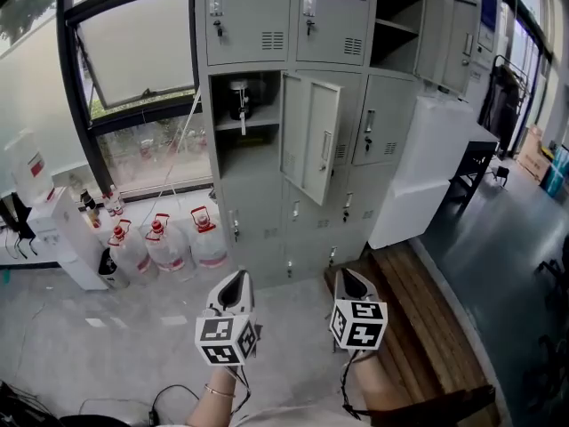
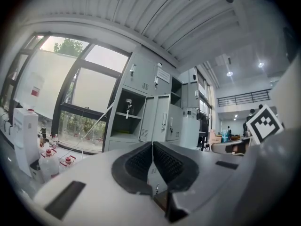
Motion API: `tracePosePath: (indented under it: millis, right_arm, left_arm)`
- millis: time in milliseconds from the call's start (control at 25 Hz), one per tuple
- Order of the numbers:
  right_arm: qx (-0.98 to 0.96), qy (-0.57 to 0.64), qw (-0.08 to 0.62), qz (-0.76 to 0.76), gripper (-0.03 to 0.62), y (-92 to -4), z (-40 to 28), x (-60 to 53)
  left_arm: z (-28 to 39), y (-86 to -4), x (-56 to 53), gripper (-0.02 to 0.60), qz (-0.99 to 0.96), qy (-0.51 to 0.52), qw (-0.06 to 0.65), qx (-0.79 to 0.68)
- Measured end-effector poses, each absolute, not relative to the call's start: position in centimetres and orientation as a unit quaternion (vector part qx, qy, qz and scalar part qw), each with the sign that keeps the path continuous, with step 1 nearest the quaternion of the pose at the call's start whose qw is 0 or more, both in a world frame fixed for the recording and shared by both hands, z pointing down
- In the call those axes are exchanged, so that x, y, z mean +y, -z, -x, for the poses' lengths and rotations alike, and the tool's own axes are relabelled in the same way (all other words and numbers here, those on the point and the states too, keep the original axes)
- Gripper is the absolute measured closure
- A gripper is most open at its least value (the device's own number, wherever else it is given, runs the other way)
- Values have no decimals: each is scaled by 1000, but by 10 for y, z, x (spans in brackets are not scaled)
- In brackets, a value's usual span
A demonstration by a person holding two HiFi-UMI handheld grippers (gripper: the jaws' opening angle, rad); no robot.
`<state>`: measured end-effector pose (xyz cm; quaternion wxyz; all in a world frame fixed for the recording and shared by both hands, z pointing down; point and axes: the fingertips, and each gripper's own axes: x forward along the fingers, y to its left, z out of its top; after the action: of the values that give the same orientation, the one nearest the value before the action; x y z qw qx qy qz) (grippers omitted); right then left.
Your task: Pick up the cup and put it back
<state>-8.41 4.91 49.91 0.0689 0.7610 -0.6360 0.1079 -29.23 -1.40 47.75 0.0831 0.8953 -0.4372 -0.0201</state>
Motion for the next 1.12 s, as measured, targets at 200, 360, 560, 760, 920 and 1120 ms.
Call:
tracePosePath:
  millis: [200, 360, 560, 760, 920, 1120]
  right_arm:
    - [-642, -128, 61, -753, 602, -514, 66, 25]
    - [-644, -136, 58, -750, 602, -524, 58, 12]
    - [-648, -125, 63, -749, 602, -521, 52, -10]
    - [-645, -109, 59, -754, 602, -512, 41, -37]
    - [-645, -96, 56, -756, 602, -502, 34, -74]
    - [-642, -84, 54, -760, 602, -486, 26, -126]
  left_arm:
    - [279, -495, -27, 569, -890, -2, 95, -446]
    - [269, -501, -39, 569, -889, -9, 97, -448]
    - [258, -493, -65, 569, -890, -1, 86, -447]
    - [251, -489, -98, 569, -891, 4, 77, -448]
    - [245, -482, -136, 569, -891, 13, 74, -448]
    - [234, -471, -190, 569, -894, 20, 70, -442]
